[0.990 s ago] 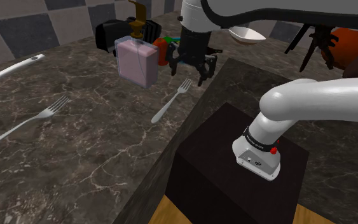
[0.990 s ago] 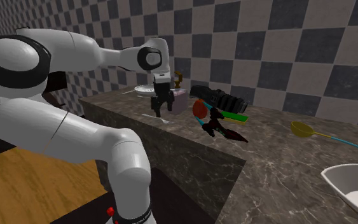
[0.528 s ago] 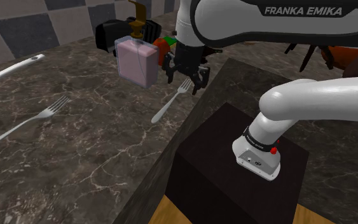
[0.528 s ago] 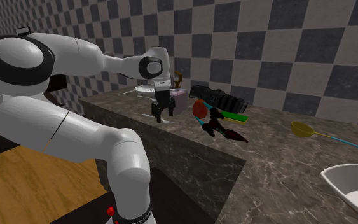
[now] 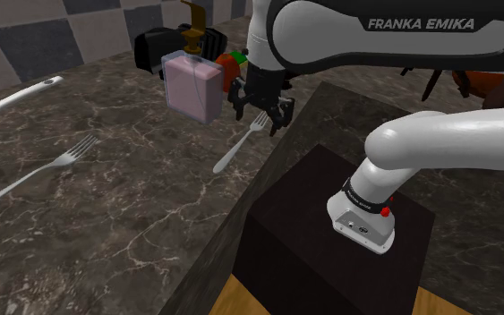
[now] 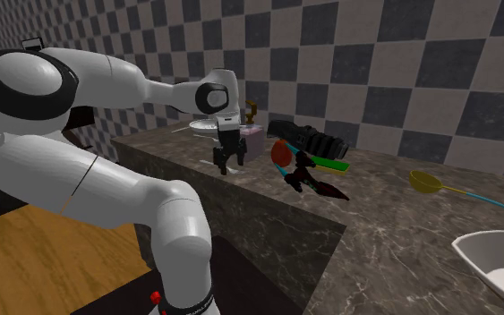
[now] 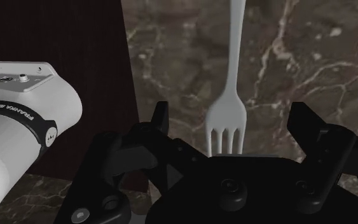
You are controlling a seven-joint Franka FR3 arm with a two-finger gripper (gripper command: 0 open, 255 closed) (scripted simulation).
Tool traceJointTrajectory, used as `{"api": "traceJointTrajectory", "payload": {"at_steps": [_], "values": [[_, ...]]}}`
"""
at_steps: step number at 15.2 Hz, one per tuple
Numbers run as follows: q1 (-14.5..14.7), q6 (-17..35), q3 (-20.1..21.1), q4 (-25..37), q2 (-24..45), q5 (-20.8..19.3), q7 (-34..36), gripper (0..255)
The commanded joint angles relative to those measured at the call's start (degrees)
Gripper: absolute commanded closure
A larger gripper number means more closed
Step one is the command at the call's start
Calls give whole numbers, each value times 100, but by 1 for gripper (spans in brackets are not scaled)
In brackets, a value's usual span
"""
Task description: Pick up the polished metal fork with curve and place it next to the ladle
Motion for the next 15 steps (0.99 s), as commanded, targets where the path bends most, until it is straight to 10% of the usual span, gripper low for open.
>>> {"api": "traceJointTrajectory", "payload": {"at_steps": [1, 15], "values": [[0, 0, 0, 0, 0, 0, 0, 255], [-31, -366, -223, 304, -47, -171, 15, 255]]}}
